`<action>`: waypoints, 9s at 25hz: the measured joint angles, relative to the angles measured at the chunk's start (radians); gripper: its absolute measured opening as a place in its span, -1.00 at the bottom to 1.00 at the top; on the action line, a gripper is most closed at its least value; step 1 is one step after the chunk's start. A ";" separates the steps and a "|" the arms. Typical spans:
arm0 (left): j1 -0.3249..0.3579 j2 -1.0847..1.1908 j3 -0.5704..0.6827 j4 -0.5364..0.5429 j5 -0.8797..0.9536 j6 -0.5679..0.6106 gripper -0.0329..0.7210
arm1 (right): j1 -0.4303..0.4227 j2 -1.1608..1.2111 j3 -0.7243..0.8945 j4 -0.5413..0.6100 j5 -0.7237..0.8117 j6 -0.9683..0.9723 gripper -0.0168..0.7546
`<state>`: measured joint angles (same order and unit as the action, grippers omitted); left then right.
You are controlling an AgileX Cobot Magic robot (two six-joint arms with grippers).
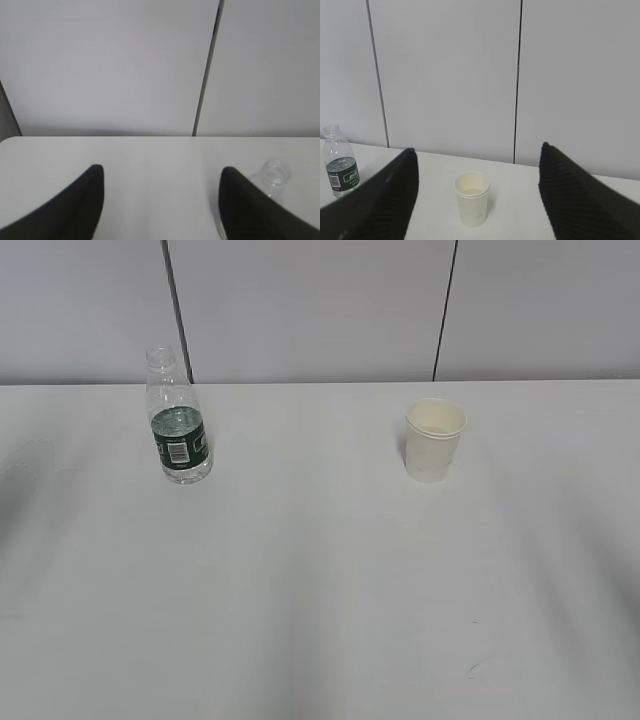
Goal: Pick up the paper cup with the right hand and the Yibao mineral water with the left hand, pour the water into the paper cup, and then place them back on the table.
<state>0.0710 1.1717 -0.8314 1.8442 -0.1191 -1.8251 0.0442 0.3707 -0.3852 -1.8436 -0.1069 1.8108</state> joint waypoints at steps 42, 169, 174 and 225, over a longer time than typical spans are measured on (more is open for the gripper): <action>0.000 -0.818 0.471 0.000 -0.184 -0.011 0.28 | 0.000 0.000 0.000 0.000 0.000 0.000 0.56; 0.000 -0.823 0.476 0.000 -0.154 -0.068 -0.23 | 0.000 -0.390 -0.103 1.692 1.262 -1.689 0.56; 0.000 -0.823 0.487 -0.089 -0.027 0.008 -0.26 | 0.000 -0.390 -0.103 1.692 1.260 -1.689 0.56; -0.058 -1.102 0.223 -1.876 1.186 1.825 -0.26 | 0.000 -0.390 -0.103 1.693 1.257 -1.689 0.56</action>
<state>0.0126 0.0701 -0.6080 -0.0318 1.0671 0.0000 0.0442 -0.0195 -0.4884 -0.1503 1.1498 0.1216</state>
